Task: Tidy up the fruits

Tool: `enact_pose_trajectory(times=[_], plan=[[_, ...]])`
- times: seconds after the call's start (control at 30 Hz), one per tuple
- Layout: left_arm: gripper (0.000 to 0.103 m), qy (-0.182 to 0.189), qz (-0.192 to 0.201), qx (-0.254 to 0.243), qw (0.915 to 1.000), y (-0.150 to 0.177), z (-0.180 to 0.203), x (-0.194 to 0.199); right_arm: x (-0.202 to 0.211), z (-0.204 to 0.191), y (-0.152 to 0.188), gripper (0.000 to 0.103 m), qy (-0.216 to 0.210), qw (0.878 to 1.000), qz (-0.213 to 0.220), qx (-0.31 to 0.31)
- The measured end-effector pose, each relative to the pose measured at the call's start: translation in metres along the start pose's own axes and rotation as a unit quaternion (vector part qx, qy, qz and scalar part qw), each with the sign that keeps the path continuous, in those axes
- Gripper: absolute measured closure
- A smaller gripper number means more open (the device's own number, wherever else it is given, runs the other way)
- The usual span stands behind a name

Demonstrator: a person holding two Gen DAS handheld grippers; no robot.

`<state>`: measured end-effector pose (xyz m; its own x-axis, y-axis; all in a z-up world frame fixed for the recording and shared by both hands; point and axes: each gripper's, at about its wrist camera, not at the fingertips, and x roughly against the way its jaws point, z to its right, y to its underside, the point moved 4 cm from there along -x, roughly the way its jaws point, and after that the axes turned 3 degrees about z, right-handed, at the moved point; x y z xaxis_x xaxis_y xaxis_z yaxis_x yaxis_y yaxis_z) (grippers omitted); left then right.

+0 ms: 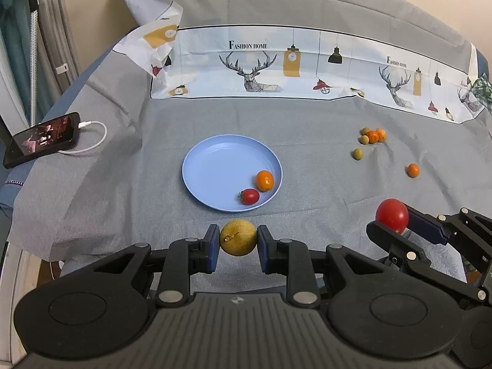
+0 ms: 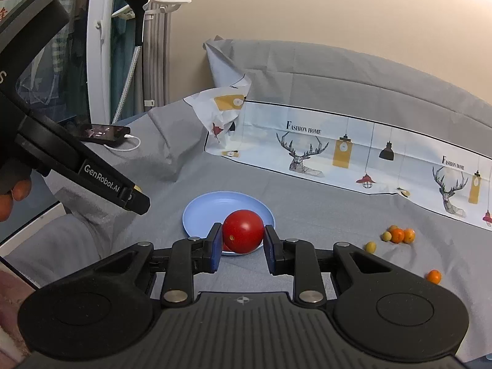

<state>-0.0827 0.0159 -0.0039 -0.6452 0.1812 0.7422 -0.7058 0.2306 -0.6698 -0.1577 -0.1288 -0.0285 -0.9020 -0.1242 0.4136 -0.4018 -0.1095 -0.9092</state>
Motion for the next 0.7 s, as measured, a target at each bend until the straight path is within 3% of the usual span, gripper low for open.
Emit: enact_pose_trajectory(times=[0.7], plan=[[0.075,0.0,-0.025,0.02,0.9995,-0.005,-0.014,-0.026,-0.027,-0.002,0.006,0.074,-0.012,0.999,-0.04,0.0]])
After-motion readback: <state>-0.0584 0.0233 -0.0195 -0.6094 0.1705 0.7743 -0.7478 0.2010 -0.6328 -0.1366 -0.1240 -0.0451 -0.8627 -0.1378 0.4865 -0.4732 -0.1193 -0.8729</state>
